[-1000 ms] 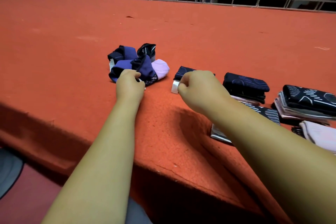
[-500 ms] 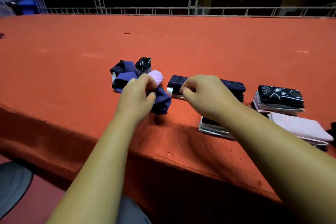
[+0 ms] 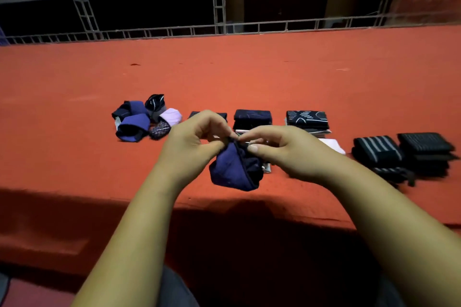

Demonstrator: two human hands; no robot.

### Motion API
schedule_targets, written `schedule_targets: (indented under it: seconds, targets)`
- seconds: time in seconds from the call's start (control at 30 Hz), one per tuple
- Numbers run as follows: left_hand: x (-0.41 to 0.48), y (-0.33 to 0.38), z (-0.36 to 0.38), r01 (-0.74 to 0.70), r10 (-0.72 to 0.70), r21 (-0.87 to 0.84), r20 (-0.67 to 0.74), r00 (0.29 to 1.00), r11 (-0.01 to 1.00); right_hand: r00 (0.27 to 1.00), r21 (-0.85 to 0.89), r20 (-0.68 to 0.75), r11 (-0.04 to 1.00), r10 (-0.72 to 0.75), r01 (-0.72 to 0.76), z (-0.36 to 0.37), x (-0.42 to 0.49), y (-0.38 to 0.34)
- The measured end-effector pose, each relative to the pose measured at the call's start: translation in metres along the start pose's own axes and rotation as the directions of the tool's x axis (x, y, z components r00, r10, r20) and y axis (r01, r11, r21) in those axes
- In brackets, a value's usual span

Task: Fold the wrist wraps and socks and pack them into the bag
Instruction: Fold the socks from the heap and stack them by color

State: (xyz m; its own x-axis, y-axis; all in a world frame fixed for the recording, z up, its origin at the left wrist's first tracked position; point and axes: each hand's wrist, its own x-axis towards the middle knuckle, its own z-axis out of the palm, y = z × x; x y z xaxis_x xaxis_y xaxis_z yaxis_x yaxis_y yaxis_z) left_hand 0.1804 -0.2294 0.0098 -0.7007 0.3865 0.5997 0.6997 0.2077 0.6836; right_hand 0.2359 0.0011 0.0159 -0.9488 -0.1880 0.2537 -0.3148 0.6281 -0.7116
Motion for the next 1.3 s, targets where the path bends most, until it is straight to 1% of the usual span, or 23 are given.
schedule_targets:
  seconds: [0.13,0.27,0.33,0.47,0.63,0.77,0.83,0.9,1.0,1.03,1.1,1.13,1.17,1.23,1.3]
  targets:
    - [-0.008,0.013,0.025,0.102,-0.102,-0.135,0.004,0.995,0.986,0.999,0.158,-0.039,0.987,0.033,-0.026,-0.006,-0.042,0.009]
    - [-0.020,0.016,0.048,0.148,-0.152,-0.160,-0.010,0.988,0.976,0.997,0.098,-0.063,0.994,0.051,-0.044,-0.002,-0.067,0.032]
    - [-0.027,0.013,0.057,0.155,-0.155,-0.131,0.015,0.988,0.979,0.994,0.069,-0.091,0.996,0.064,-0.057,0.005,-0.075,0.044]
    - [-0.041,-0.001,0.069,0.120,-0.120,-0.004,0.053,0.991,0.993,0.986,0.008,-0.150,0.998,0.069,-0.069,0.018,-0.090,0.068]
    - [-0.060,-0.030,0.082,0.159,-0.161,0.055,0.032,0.986,0.986,0.960,0.028,-0.240,0.990,0.141,-0.138,0.016,-0.103,0.093]
    - [-0.065,-0.039,0.092,0.129,-0.130,0.144,-0.002,0.992,0.981,0.932,0.014,-0.294,0.976,0.213,-0.219,0.014,-0.104,0.107]
    - [-0.061,-0.041,0.091,0.103,-0.097,0.219,-0.038,0.995,0.970,0.906,0.028,-0.331,0.963,0.263,-0.269,0.012,-0.103,0.116]
    - [-0.052,-0.046,0.083,0.106,-0.075,0.294,-0.115,0.990,0.950,0.855,0.056,-0.424,0.951,0.299,-0.305,0.005,-0.101,0.123]
    - [-0.038,-0.052,0.073,0.205,-0.098,0.351,-0.298,0.949,0.914,0.697,0.112,-0.628,0.926,0.347,-0.360,-0.011,-0.098,0.130]
    - [-0.035,-0.051,0.074,0.230,-0.108,0.346,-0.337,0.935,0.909,0.660,0.127,-0.662,0.921,0.355,-0.369,-0.015,-0.096,0.131]
    - [-0.032,-0.055,0.076,0.287,-0.161,0.302,-0.380,0.911,0.909,0.636,0.138,-0.684,0.920,0.357,-0.368,-0.015,-0.091,0.133]
    - [-0.030,-0.056,0.076,0.327,-0.215,0.243,-0.394,0.894,0.913,0.635,0.137,-0.687,0.921,0.354,-0.366,-0.014,-0.089,0.133]
    - [-0.027,-0.060,0.075,0.368,-0.289,0.138,-0.398,0.871,0.919,0.632,0.126,-0.692,0.921,0.349,-0.370,-0.013,-0.088,0.134]
    - [-0.025,-0.066,0.075,0.415,-0.403,-0.049,-0.366,0.838,0.908,0.640,0.096,-0.694,0.923,0.330,-0.372,-0.011,-0.089,0.134]
    - [-0.027,-0.064,0.079,0.407,-0.421,-0.109,-0.302,0.856,0.907,0.684,0.091,-0.655,0.932,0.322,-0.352,-0.010,-0.092,0.134]
